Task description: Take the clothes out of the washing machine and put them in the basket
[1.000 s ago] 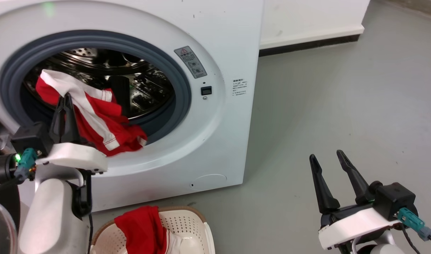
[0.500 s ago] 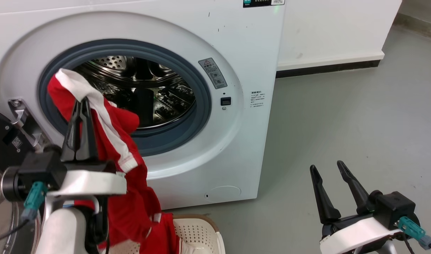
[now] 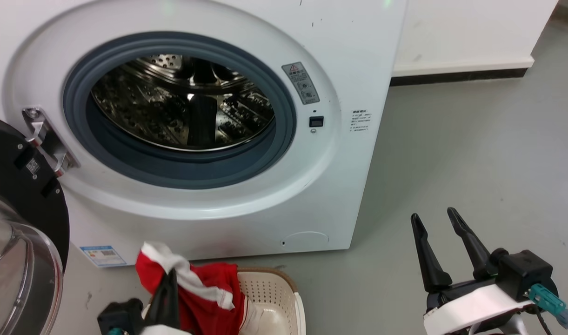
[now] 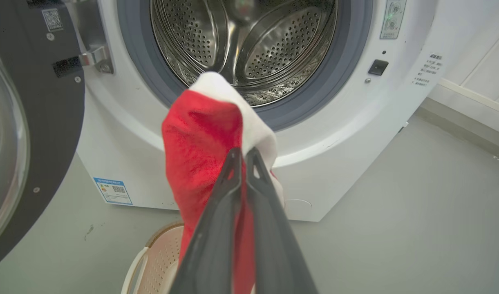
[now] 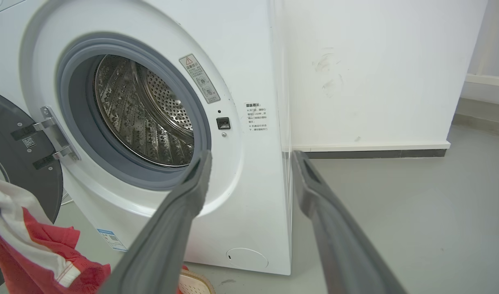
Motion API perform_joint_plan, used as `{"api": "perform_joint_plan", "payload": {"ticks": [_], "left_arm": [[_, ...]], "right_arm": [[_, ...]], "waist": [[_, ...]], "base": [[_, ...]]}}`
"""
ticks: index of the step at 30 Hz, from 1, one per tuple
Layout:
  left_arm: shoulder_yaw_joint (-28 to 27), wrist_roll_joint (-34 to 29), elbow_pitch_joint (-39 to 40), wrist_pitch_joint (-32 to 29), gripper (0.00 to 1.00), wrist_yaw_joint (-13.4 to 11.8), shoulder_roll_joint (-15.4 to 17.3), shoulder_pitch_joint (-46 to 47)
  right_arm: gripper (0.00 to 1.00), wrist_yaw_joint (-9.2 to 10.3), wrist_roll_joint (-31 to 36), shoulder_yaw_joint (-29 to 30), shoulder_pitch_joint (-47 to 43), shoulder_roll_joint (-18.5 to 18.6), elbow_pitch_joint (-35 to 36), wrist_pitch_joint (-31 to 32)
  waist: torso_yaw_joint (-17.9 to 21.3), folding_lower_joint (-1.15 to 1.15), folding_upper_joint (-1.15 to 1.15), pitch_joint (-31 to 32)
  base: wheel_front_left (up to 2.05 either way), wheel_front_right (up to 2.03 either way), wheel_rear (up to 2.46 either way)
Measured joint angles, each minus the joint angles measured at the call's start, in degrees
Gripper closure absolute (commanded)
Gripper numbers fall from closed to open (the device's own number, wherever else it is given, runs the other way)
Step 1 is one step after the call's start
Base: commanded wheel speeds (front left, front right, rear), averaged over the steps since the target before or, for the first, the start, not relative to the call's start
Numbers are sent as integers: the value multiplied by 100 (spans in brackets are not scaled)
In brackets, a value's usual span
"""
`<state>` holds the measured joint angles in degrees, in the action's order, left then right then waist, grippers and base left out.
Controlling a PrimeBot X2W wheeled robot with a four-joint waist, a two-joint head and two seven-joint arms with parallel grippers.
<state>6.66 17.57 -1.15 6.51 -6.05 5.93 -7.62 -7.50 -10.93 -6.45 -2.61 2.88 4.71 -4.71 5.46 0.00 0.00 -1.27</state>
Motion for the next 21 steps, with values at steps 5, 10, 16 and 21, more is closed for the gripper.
{"api": "perform_joint_plan", "payload": {"ticks": [5,10,16,21], "left_arm": [[55,242,-1248,283,100,102,-123,68],[56,510,-2509,549,100,235,-212,582],[11,600,-4065,767,100,326,-250,1467],[-32,588,-5199,832,100,331,-268,2447]], "right_arm": [[0,-1,-1,-51,158,0,9,-31],[0,0,-2,-73,335,0,2,-85],[0,0,-1,-175,626,0,-46,-127],[0,0,18,-235,961,1,-104,-209]], "waist": [[-81,0,0,-291],[-109,1,0,-642],[-75,1,0,-1158],[31,1,0,-1778]], "base": [[0,0,0],[0,0,0],[0,0,0],[0,0,0]]}}
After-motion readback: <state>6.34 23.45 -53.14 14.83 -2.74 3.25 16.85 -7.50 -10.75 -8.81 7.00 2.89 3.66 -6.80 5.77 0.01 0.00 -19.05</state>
